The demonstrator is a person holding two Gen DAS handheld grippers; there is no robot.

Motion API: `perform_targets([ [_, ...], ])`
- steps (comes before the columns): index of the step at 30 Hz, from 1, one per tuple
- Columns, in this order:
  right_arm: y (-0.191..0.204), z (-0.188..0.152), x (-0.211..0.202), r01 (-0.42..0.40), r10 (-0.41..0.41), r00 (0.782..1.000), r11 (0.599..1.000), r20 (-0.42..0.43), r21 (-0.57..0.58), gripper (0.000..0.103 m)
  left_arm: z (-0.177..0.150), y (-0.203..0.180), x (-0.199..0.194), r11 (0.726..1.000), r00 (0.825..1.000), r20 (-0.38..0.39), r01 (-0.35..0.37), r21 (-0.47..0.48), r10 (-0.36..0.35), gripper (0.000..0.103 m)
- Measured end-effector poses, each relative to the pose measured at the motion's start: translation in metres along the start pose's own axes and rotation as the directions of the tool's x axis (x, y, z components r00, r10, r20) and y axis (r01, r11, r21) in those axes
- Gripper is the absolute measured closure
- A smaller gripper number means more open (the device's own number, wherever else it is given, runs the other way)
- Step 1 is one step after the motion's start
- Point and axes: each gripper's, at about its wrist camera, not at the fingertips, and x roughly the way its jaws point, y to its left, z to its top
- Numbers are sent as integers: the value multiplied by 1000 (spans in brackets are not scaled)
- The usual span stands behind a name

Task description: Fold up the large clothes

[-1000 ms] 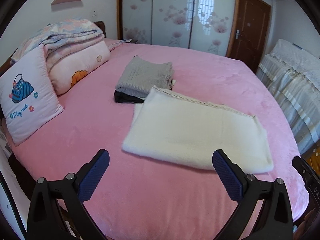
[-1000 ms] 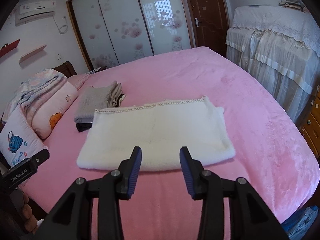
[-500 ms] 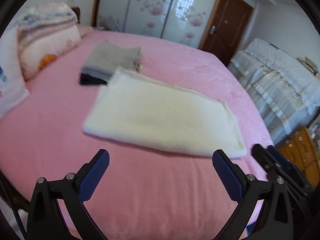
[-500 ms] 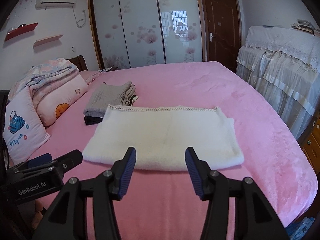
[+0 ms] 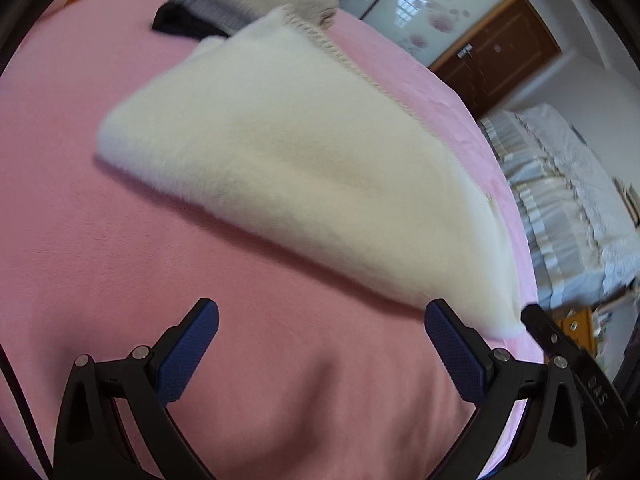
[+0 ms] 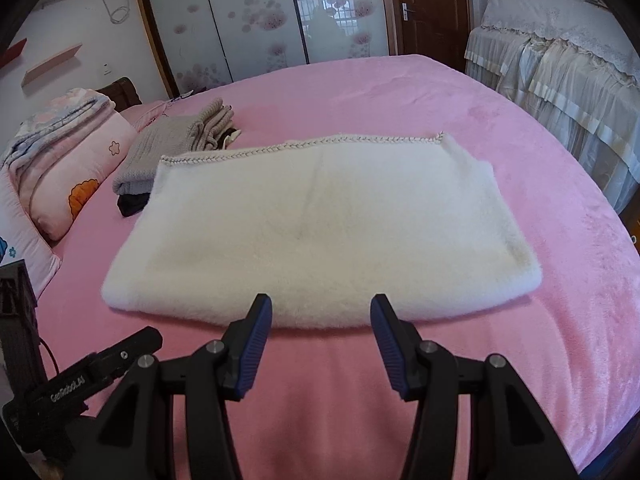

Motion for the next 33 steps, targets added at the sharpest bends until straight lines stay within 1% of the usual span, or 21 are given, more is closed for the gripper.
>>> perform_targets([
  [3, 4, -1, 18, 0, 0, 1000, 1000, -9, -19, 51, 10, 23, 25, 995, 999, 10, 46, -94, -46, 1],
  [5, 6, 0, 27, -13, 12, 1000, 1000, -11, -21, 51, 18, 32, 35, 991, 997, 46, 74, -114, -69, 1],
  [7, 10, 0, 34, -24, 24, 1000, 999, -12, -26, 51, 26, 32, 43, 993, 994, 90, 71, -96, -62, 1],
  [9, 15, 1, 38, -30, 30, 1000, 999, -5, -44, 51, 36, 29, 52, 995, 992, 116, 59, -80, -49, 1],
  [11, 20, 1, 41, -24, 24, 1000, 997, 10, -73, 51, 47, 26, 61, 996, 991, 127, 45, -79, -35, 1],
  [16, 25, 6, 49, -10, 14, 999, 994, 40, -106, 52, 66, 18, 71, 992, 987, 156, 44, -120, -25, 1],
  [17, 26, 7, 51, -10, 14, 999, 994, 40, -109, 52, 69, 16, 72, 991, 987, 163, 37, -130, -15, 3],
  [18, 27, 9, 53, -7, 12, 999, 994, 44, -112, 52, 71, 15, 71, 989, 986, 167, 21, -143, 4, 11],
  [19, 27, 11, 54, -3, 8, 999, 993, 49, -116, 52, 75, 17, 70, 988, 985, 168, 1, -155, 25, 28],
  [20, 28, 13, 56, 2, 5, 998, 993, 57, -122, 53, 77, 17, 69, 987, 985, 173, 1, -164, 28, 35],
  [22, 33, 18, 58, 12, -2, 997, 990, 74, -138, 58, 82, 19, 64, 982, 983, 180, -5, -187, 39, 61],
  [24, 39, 24, 62, 20, -6, 996, 987, 86, -160, 69, 85, 18, 59, 984, 983, 178, -22, -176, 54, 74],
  [25, 42, 28, 64, 25, -8, 995, 985, 95, -170, 71, 86, 16, 56, 986, 982, 179, -26, -167, 57, 77],
  [27, 46, 34, 70, 34, -14, 994, 983, 109, -183, 76, 85, 7, 49, 989, 979, 189, -51, -142, 78, 79],
  [30, 48, 38, 86, 74, -50, 991, 977, 122, -200, 77, 83, -9, 36, 990, 968, 220, -100, -96, 119, 81],
  [31, 47, 37, 95, 74, -55, 993, 976, 101, -203, 78, 82, -12, 29, 990, 965, 230, -109, -85, 126, 81],
  [32, 44, 35, 106, 59, -47, 997, 978, 60, -203, 82, 82, -18, 24, 991, 962, 242, -111, -76, 127, 81],
  [33, 41, 30, 120, 39, -38, 999, 978, 10, -204, 83, 82, -24, 20, 992, 960, 250, -110, -68, 123, 81],
])
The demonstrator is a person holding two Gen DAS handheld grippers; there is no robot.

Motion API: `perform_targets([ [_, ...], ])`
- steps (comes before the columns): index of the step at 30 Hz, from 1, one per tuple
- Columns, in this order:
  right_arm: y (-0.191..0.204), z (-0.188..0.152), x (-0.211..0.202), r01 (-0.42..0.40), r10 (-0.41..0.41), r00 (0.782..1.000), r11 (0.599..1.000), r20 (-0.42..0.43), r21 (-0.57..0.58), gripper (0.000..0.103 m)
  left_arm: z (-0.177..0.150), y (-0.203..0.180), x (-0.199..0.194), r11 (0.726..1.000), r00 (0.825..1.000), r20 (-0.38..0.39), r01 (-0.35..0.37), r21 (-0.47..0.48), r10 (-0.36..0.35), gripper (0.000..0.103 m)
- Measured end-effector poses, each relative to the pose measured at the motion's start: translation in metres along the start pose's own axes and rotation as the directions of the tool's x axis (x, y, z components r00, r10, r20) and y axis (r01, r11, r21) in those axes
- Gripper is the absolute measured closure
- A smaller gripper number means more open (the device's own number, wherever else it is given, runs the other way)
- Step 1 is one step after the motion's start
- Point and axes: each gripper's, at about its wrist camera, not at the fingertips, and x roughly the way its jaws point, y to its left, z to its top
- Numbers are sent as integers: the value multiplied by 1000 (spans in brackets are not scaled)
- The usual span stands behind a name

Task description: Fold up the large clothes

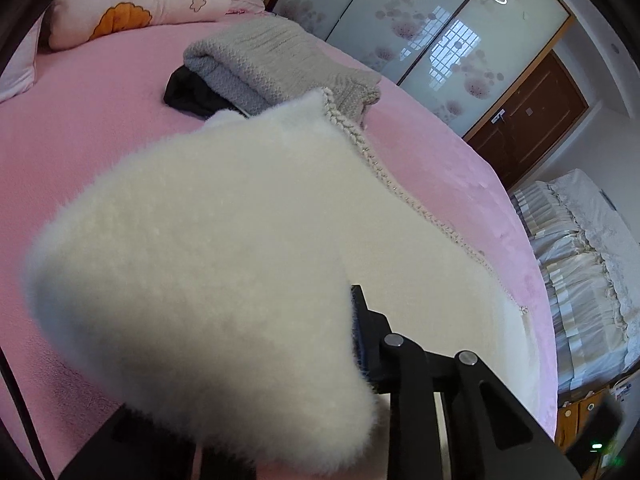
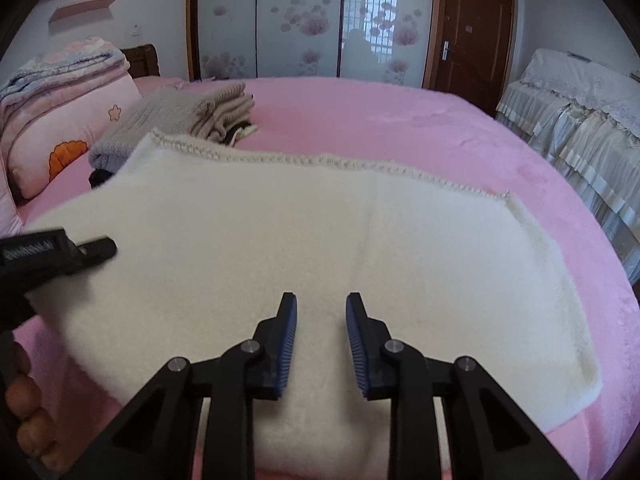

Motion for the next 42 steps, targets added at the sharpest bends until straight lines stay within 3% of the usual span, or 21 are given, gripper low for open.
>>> perform_targets([
  [4, 4, -11, 6, 14, -13, 999, 999, 29, -43, 82, 0, -17, -20, 997, 999, 34, -36, 75, 33, 82],
  [11, -11, -8, 8, -63, 63, 998, 998, -11, 6, 81, 2, -67, -40, 988, 998, 61, -42, 148, 33, 82],
  [17, -21, -10, 8, -142, 143, 990, 989, -20, 53, 81, -13, -137, -54, 954, 995, 95, -61, 295, 34, 82],
  [22, -65, -15, -12, -272, 285, 958, 942, -43, 198, 81, -32, -198, -53, 893, 992, 118, -90, 442, 41, 82],
  [24, -89, -23, -30, -235, 248, 968, 944, -27, 232, 81, -41, -221, -47, 869, 992, 118, -96, 484, 44, 82],
  [27, -132, -40, -59, -120, 125, 992, 956, -4, 267, 81, -61, -254, -34, 833, 992, 110, -105, 544, 53, 82],
  [31, -192, -65, -78, -18, 34, 999, 926, -36, 378, 81, -104, -294, -8, 777, 995, 78, -92, 622, 56, 82],
  [34, -220, -79, -83, 52, -28, 998, 906, -62, 419, 81, -138, -313, 18, 744, 999, -6, -30, 667, 46, 82],
  [36, -233, -86, -83, 90, -59, 995, 896, -83, 435, 81, -164, -322, 42, 696, 995, -45, -29, 718, 88, 81],
  [39, -248, -96, -87, 106, -67, 993, 877, -98, 469, 81, -204, -333, 51, 560, 988, 79, -141, 816, 133, 81],
  [40, -252, -99, -87, 111, -71, 992, 873, -101, 475, 81, -209, -334, 51, 547, 987, 87, -147, 824, 134, 81],
  [42, -254, -101, -89, 117, -77, 992, 867, -102, 484, 81, -201, -335, 45, 587, 992, 46, -107, 802, 119, 81],
])
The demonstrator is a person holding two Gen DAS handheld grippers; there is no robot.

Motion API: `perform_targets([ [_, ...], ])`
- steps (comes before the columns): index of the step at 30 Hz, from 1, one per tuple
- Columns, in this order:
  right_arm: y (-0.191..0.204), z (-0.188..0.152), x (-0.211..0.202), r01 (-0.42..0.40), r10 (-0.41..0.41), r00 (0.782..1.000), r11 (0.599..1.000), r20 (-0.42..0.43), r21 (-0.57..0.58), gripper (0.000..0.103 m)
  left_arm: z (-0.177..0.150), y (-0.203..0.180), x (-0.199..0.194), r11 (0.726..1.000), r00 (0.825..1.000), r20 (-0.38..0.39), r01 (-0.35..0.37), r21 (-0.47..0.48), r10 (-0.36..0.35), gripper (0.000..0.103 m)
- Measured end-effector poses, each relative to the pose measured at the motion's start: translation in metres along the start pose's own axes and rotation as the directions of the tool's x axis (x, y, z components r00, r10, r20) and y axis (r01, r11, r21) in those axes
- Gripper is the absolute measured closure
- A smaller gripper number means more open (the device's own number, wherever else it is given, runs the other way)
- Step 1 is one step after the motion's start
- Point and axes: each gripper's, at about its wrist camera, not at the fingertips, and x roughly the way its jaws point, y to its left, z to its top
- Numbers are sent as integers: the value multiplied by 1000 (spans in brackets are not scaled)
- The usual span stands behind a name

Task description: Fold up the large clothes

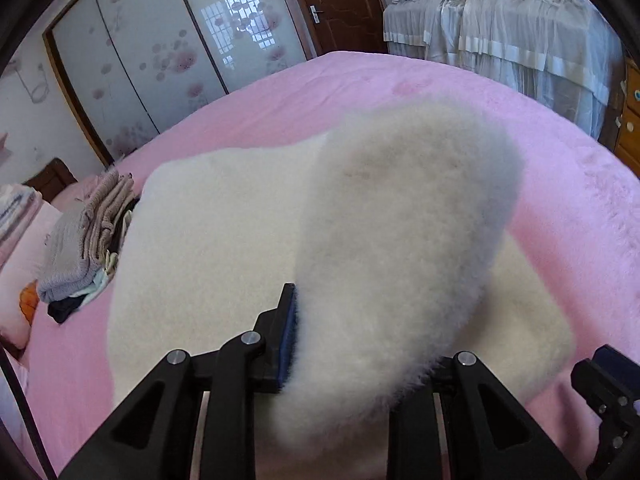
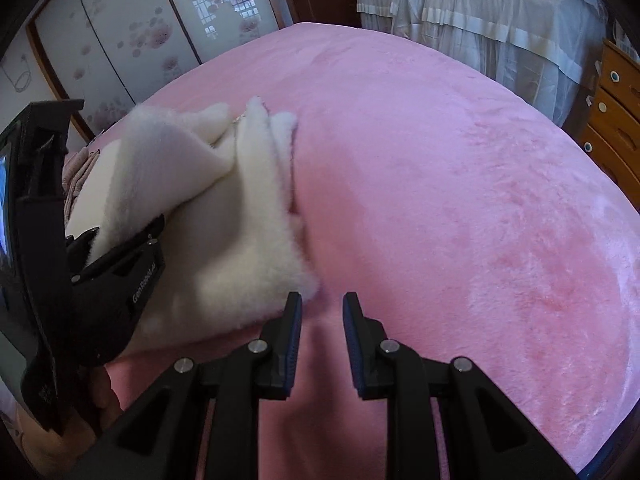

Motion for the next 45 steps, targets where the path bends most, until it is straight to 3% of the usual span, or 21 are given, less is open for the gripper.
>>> perform_targets([
  [6, -10, -1, -21, -16, 14, 998, 999, 66, 39, 81, 18, 24, -31, 980, 989, 58, 141, -137, -135, 81],
  [10, -18, 5, -21, -6, 1, 996, 999, 84, 52, 81, 9, 3, -30, 984, 986, 62, 161, -82, -156, 81],
  [17, -25, 2, -13, 26, -28, 999, 998, 38, 58, 81, -17, -28, -22, 994, 993, 50, 103, 47, -106, 78],
  [18, -24, 3, -13, 23, -25, 999, 998, 32, 56, 81, -16, -25, -23, 993, 993, 44, 112, 47, -114, 72],
  [20, -22, 3, -15, 17, -18, 999, 999, 27, 50, 81, -15, -21, -27, 984, 985, 12, 173, 36, -173, 48],
  [21, -21, 4, -17, 15, -16, 999, 999, 28, 50, 81, -14, -17, -30, 976, 977, -6, 215, 29, -215, 27],
  [22, -20, 7, -21, 6, -8, 999, 999, 37, 51, 81, -14, -12, -35, 971, 972, -10, 236, 24, -236, 17],
  [26, -17, 18, -40, -39, 36, 997, 998, 70, 43, 77, -20, 5, -68, 960, 961, -6, 276, 42, -275, 17],
  [28, -13, 24, -51, -74, 71, 994, 997, 89, 35, 72, -23, 26, -85, 957, 957, 4, 291, 6, -291, 17],
  [30, -10, 31, -62, -124, 121, 987, 992, 109, 21, 61, -24, 56, -97, 955, 956, 16, 292, -61, -291, 16],
  [33, 0, 41, -73, -195, 194, 973, 981, 123, -6, 48, -26, 102, -98, 948, 965, 8, 259, -184, -262, 12],
  [37, 16, 62, -63, -263, 265, 962, 964, 61, -32, 46, -33, 157, -71, 921, 971, -52, 202, -332, -232, 12],
  [41, 31, 81, -32, -261, 259, 965, 964, -40, -57, 46, -47, 190, -37, 881, 957, -126, 182, -437, -260, 12],
  [45, 32, 91, 10, -316, 312, 935, 949, -166, 3, 46, -56, 198, -11, 867, 943, -176, 172, -468, -282, 12],
])
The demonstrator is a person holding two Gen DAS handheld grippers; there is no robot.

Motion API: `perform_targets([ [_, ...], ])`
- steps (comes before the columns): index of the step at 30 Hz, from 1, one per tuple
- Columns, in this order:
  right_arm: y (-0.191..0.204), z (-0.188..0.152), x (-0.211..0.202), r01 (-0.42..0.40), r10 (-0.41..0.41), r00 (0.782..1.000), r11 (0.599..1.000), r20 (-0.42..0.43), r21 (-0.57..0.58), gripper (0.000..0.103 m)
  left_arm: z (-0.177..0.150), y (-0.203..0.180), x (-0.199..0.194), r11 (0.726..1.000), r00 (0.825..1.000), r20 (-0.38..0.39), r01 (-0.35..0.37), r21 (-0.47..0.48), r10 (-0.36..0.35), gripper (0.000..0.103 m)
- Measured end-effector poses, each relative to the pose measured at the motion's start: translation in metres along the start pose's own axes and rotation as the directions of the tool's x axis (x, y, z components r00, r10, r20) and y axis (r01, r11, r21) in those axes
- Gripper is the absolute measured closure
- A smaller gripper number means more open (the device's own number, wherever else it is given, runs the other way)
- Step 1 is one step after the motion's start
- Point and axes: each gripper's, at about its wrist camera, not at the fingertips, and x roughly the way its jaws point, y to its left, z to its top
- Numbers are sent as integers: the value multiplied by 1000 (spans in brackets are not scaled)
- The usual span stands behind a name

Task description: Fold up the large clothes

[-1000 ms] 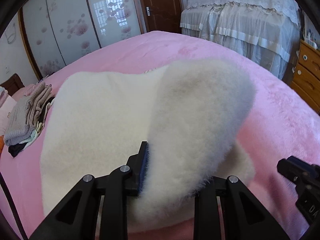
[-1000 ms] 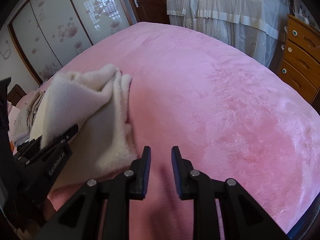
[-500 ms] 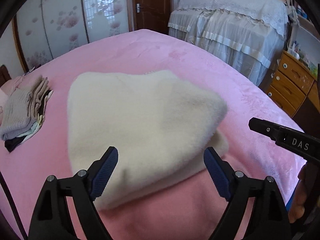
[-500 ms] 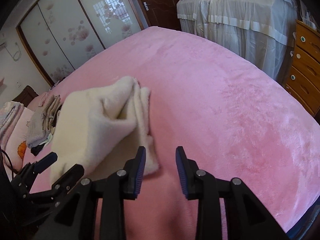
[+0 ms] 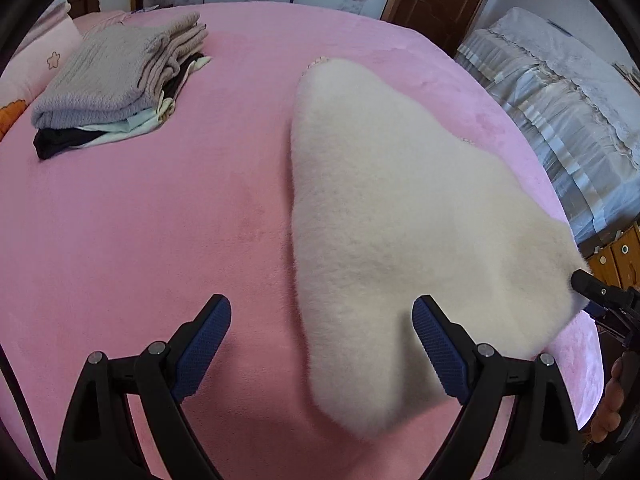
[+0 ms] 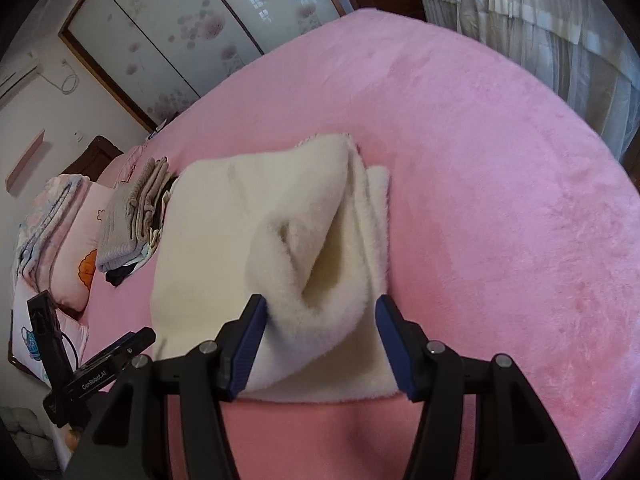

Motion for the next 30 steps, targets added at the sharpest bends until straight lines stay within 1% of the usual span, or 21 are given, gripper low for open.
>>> perform_targets([
  [2, -5, 6, 15, -45, 46, 998, 999, -46, 28, 46, 0, 0, 9, 1000, 1000, -16, 13, -14, -13, 12],
  [3, -6, 9, 21, -47, 50, 997, 998, -58, 43, 44, 1, 0, 11, 1000, 1000, -21, 22, -18, -23, 12],
  [5, -7, 14, 29, -78, 82, 994, 995, -71, 54, 45, 3, -1, 14, 999, 999, -19, 33, -16, -34, 12],
  [7, -3, 16, 30, -87, 89, 994, 996, -63, 37, 54, 7, -4, 17, 1000, 1000, -13, 27, -5, -27, 12],
  [8, 2, 17, 29, -95, 96, 994, 995, -60, 16, 75, 8, -6, 18, 1000, 1000, -14, 25, 1, -25, 12],
  [9, 7, 16, 28, -82, 82, 995, 997, -61, -9, 80, 9, -8, 19, 1000, 1000, -15, 24, 6, -24, 12],
  [10, 13, 15, 25, -57, 54, 997, 998, -50, -42, 82, 10, -9, 19, 1000, 1000, -15, 25, 12, -25, 12],
  [12, 23, 8, 14, -3, 2, 1000, 994, -8, -109, 88, 10, -14, 17, 999, 1000, -15, 24, 30, -23, 12],
  [14, 26, -4, -4, 25, -17, 998, 989, 55, -145, 93, 9, -20, 14, 998, 1000, -4, 25, 50, -25, 15],
  [15, 24, -12, -11, 30, -19, 997, 989, 79, -144, 94, 7, -23, 12, 998, 1000, 1, 29, 62, -29, 19],
  [17, 16, -29, -17, 47, -33, 994, 990, 103, -136, 94, 1, -27, 11, 996, 999, 3, 44, 82, -45, 25],
  [18, 11, -39, -14, 80, -65, 991, 988, 114, -136, 94, -3, -31, 13, 994, 998, -5, 57, 98, -57, 32],
  [19, 5, -45, -7, 105, -91, 990, 987, 111, -125, 95, -8, -34, 15, 992, 998, -14, 60, 112, -59, 34],
  [21, -11, -58, 12, 123, -116, 990, 989, 86, -83, 95, -15, -40, 20, 990, 1000, -1, 25, 138, -25, 34],
  [23, -17, -64, 23, 151, -143, 984, 986, 104, -72, 94, -21, -47, 21, 984, 1000, 27, -9, 176, 4, 34],
  [25, -11, -64, 29, 189, -178, 976, 978, 123, -88, 91, -24, -53, 22, 976, 998, 50, -47, 211, 38, 34],
  [26, -7, -63, 30, 213, -199, 971, 972, 129, -101, 88, -24, -54, 21, 975, 998, 52, -54, 215, 44, 34],
  [28, -1, -59, 27, 245, -230, 965, 962, 126, -119, 81, -21, -52, 18, 978, 999, 32, -42, 203, 36, 34],
  [30, 3, -55, 16, 281, -265, 956, 950, 127, -134, 65, -17, -50, 13, 980, 999, 1, -32, 197, 33, 34],
])
